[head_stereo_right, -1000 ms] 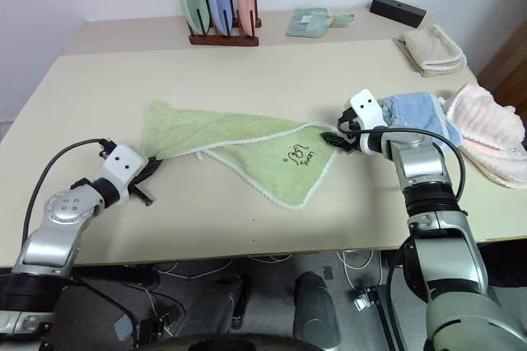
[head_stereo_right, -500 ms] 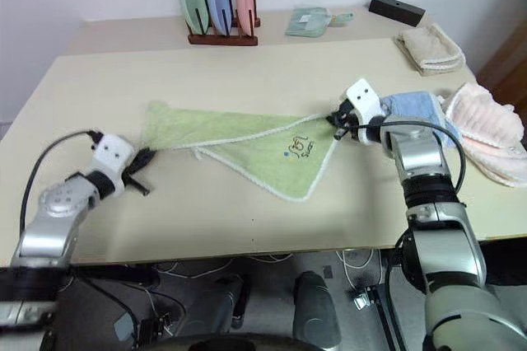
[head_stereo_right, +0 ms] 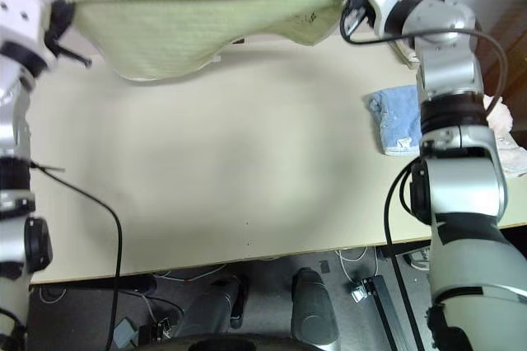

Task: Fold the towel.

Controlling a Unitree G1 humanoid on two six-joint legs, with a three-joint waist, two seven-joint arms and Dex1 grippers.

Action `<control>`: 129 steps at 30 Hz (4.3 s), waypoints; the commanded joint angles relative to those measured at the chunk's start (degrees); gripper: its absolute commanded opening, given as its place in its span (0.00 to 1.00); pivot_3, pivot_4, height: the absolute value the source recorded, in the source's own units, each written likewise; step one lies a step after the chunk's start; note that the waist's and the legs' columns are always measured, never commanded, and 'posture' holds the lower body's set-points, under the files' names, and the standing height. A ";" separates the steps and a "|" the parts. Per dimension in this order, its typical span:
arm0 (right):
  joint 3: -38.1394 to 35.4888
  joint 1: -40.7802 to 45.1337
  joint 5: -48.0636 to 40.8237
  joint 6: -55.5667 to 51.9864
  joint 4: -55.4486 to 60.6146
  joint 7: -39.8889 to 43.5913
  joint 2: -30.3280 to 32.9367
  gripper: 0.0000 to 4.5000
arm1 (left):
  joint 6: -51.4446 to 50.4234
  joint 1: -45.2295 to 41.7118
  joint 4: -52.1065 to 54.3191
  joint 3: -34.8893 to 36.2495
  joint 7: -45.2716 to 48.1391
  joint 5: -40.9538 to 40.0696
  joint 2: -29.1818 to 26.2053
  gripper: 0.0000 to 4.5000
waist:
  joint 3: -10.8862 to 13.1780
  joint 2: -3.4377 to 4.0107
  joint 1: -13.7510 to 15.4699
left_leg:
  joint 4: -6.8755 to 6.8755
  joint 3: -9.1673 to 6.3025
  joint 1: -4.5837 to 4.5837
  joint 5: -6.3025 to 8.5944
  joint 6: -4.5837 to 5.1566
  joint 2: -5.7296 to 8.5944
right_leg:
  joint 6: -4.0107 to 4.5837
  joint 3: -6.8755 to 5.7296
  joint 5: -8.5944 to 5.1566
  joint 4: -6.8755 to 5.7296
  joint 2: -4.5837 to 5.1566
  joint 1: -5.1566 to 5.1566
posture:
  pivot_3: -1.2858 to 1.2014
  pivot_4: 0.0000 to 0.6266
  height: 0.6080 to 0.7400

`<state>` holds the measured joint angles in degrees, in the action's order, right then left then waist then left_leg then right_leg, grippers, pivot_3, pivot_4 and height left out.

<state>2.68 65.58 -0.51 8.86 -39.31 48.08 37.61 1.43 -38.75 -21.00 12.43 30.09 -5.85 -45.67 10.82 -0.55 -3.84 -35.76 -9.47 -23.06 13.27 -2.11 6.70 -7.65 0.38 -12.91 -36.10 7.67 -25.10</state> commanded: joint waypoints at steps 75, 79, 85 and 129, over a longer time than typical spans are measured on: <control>-23.07 -56.09 -36.26 -67.53 64.48 -7.35 -3.63 0.99 | -22.81 35.73 39.81 5.84 -3.16 -16.70 14.61 0.86 | 0.03 -0.10 4.07 | -0.41 1.33 0.64 0.46 0.67 -0.53 | -0.04 0.64 0.18 0.08 -0.11 0.53 | 0.52 0.24 1.00; -26.61 -61.46 -41.67 -75.03 70.23 -15.12 -9.26 0.99 | -24.29 33.53 46.04 -5.45 0.42 -16.80 16.64 0.86 | -0.01 -0.09 4.73 | -0.53 1.41 0.65 0.46 0.68 -0.49 | -0.04 0.66 0.17 0.18 -0.10 0.65 | 0.52 0.24 1.00; -32.47 -60.67 -44.82 -83.68 71.29 -33.61 -24.95 0.99 | -22.92 29.71 45.70 -20.46 5.58 -13.84 20.43 0.86 | -0.11 -0.11 4.05 | -0.41 1.47 0.69 0.46 0.68 -0.56 | -0.06 0.73 0.18 0.16 -0.18 0.57 | 0.52 0.24 1.00; 10.59 -37.95 -29.87 -65.75 66.15 -28.50 -3.19 0.00 | -24.99 33.90 48.56 -18.44 6.87 -17.66 22.02 0.86 | -0.07 -0.04 3.40 | -0.34 1.46 0.55 0.51 0.80 -0.78 | -0.04 0.72 0.22 0.69 -0.43 0.64 | 0.52 0.24 1.00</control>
<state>11.29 26.48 -32.87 -58.96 26.55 18.92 34.59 -22.72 -5.25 24.54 -7.26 37.16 -21.86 -23.52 10.75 -0.59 -0.44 -36.11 -8.03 -22.52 13.78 -1.30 5.95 -7.69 1.10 -12.67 -35.36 7.26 -24.45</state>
